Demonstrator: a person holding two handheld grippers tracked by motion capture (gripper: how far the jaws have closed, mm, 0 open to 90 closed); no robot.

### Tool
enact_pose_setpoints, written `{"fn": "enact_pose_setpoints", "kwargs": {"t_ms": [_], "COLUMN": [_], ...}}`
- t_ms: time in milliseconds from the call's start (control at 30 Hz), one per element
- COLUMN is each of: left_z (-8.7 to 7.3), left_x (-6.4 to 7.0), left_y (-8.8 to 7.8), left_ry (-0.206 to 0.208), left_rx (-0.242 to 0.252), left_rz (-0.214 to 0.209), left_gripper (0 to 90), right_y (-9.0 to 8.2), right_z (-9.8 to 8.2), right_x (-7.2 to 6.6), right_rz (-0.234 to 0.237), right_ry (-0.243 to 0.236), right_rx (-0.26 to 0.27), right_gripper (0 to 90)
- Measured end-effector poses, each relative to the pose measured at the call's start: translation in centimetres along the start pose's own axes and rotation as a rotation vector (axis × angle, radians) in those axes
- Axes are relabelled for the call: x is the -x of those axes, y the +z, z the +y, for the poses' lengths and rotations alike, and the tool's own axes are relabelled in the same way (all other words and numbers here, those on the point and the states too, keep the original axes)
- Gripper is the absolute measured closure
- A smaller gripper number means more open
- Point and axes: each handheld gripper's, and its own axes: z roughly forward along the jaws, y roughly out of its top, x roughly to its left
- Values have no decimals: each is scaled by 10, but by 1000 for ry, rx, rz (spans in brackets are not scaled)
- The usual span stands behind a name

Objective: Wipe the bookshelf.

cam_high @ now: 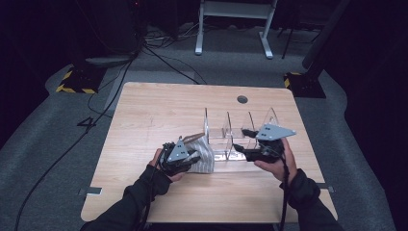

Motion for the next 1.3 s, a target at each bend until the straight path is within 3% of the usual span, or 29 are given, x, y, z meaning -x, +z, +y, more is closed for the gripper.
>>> {"fn": "enact_pose_setpoints", "kwargs": {"t_ms": [33, 100, 167, 267, 333, 467, 567, 600, 667, 767, 833, 967, 1133, 1233, 1300], "left_z": [4, 8, 7, 3, 3, -4, -19, -23, -25, -25, -26, -25, -12, -1, 6], "left_x": [0, 2, 6, 10, 12, 12, 15, 14, 11, 13, 14, 16, 19, 17, 17], "left_y": [-3, -5, -3, 3, 5, 15, 31, 35, 36, 36, 36, 35, 26, 19, 15], "left_ry": [2, 4, 14, 30, 40, 40, 72, 67, 31, 43, 46, 49, 63, 55, 57], "left_rx": [20, 42, 23, -5, -13, -52, -144, -152, -140, -138, -139, -133, -82, -31, 0], "left_rz": [1, -3, -14, -36, -36, -53, -53, -62, -79, -74, -76, -80, -86, -71, -65], "left_gripper": [729, 729, 729, 730, 730, 731, 731, 731, 730, 730, 731, 731, 734, 734, 734], "right_y": [-9, -24, -35, -51, -59, -56, -46, -42, -36, -31, -31, -32, -20, -16, -16], "right_z": [-2, -7, -12, -21, -29, -47, -59, -62, -67, -73, -75, -74, -72, -66, -64], "right_x": [4, 13, 23, 41, 53, 77, 88, 91, 93, 94, 93, 90, 77, 70, 68], "right_rz": [-49, -68, -131, -193, -253, -295, -286, -279, -269, -223, -224, -143, -104, -133, -124], "right_ry": [-8, 17, 24, 70, 91, 183, 234, 236, 236, 255, 260, 280, 260, 257, 258], "right_rx": [3, 23, 20, 51, 46, 21, -18, -32, -64, -78, -78, -52, -112, -141, -140], "right_gripper": [379, 377, 365, 361, 360, 359, 360, 360, 360, 382, 410, 480, 434, 416, 402]}}
